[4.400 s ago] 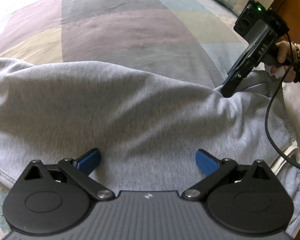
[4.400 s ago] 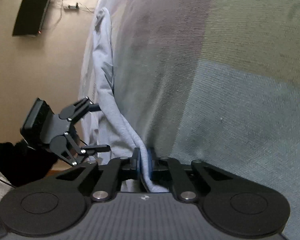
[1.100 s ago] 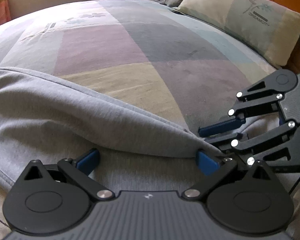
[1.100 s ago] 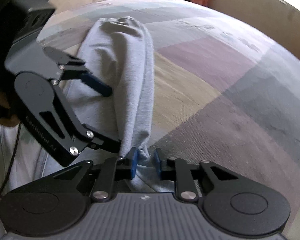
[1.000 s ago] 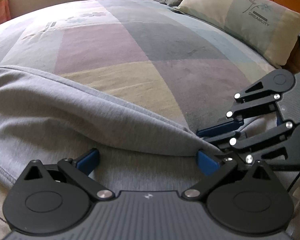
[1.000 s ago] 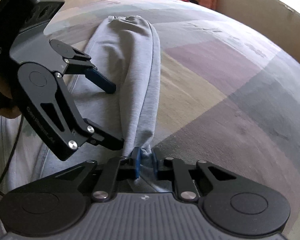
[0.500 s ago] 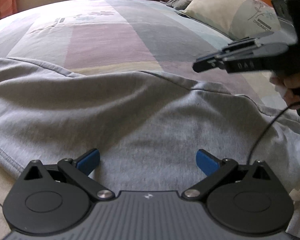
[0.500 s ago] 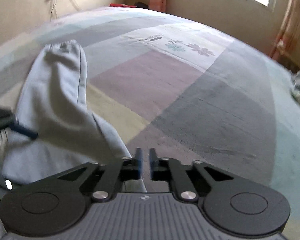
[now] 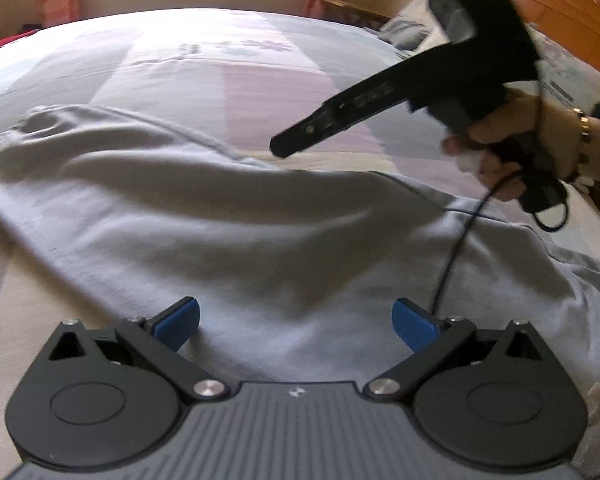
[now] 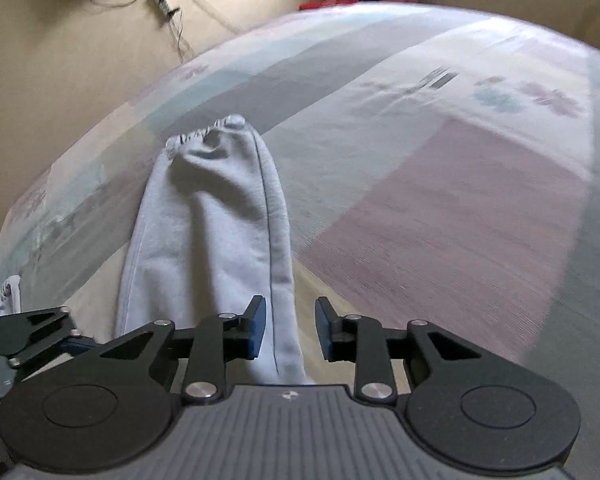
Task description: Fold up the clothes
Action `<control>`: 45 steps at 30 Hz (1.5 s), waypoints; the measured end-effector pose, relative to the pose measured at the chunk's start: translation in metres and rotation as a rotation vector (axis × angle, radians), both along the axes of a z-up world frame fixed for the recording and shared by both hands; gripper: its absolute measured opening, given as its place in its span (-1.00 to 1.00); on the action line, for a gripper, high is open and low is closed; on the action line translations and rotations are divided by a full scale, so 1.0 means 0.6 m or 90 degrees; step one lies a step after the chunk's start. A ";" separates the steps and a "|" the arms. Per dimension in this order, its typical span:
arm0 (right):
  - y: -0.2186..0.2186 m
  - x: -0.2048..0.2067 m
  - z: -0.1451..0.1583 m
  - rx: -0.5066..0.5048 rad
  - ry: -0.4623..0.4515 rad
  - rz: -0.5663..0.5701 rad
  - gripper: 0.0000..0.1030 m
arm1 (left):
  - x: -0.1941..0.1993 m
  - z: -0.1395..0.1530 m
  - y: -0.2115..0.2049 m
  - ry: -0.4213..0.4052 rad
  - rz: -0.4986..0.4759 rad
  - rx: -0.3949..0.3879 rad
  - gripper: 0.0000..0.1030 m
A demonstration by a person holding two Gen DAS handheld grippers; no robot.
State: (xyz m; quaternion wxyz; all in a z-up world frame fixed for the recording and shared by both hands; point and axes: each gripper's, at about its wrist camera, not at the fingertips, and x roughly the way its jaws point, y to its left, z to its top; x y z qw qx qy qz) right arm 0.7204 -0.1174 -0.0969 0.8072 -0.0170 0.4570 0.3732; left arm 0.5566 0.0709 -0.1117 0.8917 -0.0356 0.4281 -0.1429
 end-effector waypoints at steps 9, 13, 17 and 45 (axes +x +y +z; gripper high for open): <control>0.057 0.030 -0.011 -0.052 -0.039 0.001 -0.93 | -0.019 -0.006 0.076 0.010 0.073 -0.044 0.97; 0.047 0.050 0.014 -0.031 -0.065 -0.072 -0.83 | -0.016 -0.001 0.096 0.017 0.104 -0.084 0.97; 0.008 0.013 0.040 -0.012 -0.054 -0.062 -0.73 | 0.000 0.017 0.123 -0.001 0.140 -0.101 0.97; -0.087 -0.259 0.028 -0.044 0.039 -0.252 -0.23 | 0.252 0.007 0.343 -0.026 0.340 0.060 -0.46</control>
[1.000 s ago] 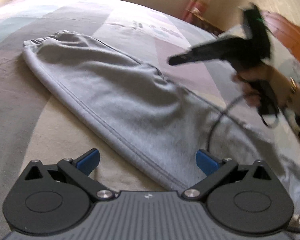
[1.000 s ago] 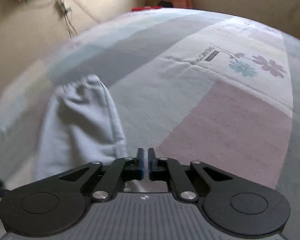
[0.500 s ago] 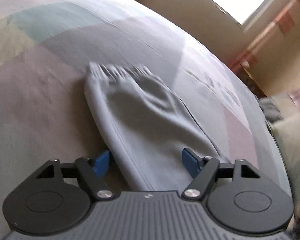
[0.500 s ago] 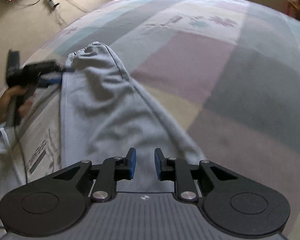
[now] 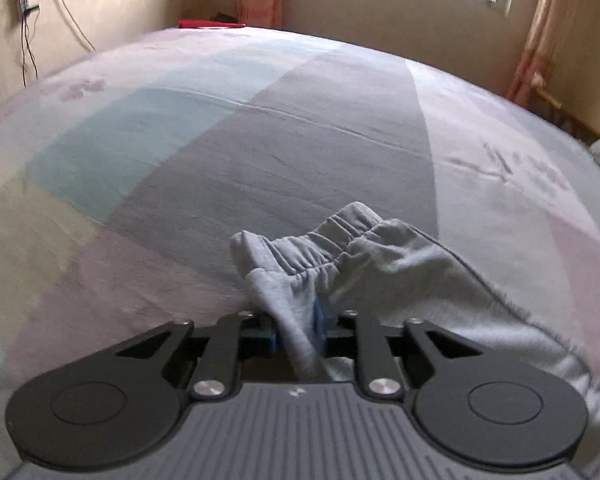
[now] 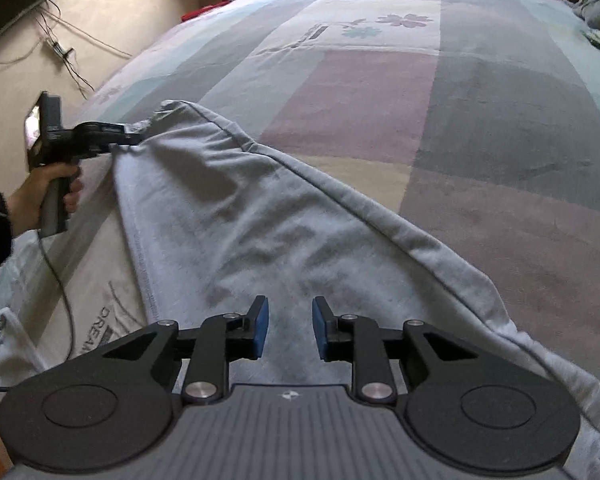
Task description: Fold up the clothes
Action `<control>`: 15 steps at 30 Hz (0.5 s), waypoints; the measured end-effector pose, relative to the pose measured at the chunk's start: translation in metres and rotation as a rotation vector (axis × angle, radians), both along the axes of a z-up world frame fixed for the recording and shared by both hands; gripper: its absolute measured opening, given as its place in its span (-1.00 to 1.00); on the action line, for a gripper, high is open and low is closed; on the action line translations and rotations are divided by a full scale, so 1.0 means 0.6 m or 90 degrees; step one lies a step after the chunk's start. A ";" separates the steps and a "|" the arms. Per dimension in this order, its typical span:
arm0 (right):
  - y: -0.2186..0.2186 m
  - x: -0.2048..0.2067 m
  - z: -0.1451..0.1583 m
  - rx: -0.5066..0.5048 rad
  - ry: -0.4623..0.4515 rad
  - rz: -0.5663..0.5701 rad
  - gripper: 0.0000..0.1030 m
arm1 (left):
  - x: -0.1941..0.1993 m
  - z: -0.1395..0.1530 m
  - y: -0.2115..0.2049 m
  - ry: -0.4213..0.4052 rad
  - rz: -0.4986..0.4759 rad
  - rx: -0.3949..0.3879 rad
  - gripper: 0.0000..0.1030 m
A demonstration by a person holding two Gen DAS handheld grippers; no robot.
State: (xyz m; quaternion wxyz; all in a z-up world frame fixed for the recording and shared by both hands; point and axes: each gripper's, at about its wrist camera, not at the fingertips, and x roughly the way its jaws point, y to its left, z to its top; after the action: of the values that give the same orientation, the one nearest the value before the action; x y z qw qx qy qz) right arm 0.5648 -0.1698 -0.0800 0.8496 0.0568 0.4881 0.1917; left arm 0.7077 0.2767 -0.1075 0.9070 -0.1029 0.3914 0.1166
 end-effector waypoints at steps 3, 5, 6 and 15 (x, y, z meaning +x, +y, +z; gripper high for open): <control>0.014 0.007 0.003 -0.057 -0.007 0.009 0.00 | -0.025 0.030 -0.003 0.007 0.008 0.062 -0.12; 0.017 0.007 0.002 -0.082 -0.006 0.011 0.04 | -0.050 0.056 -0.011 0.002 0.013 0.140 -0.14; 0.018 0.005 -0.003 -0.096 -0.002 0.005 0.12 | -0.058 0.068 -0.019 -0.007 -0.008 0.159 -0.11; 0.042 -0.010 -0.031 -0.115 0.025 -0.063 0.40 | -0.004 0.039 -0.225 0.043 -0.412 0.093 0.29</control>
State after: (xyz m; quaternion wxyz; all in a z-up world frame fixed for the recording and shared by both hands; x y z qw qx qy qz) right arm 0.5589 -0.1445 -0.0985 0.8499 0.0076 0.5166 0.1037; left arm 0.7056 0.1414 -0.0841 0.8886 0.0961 0.4239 -0.1467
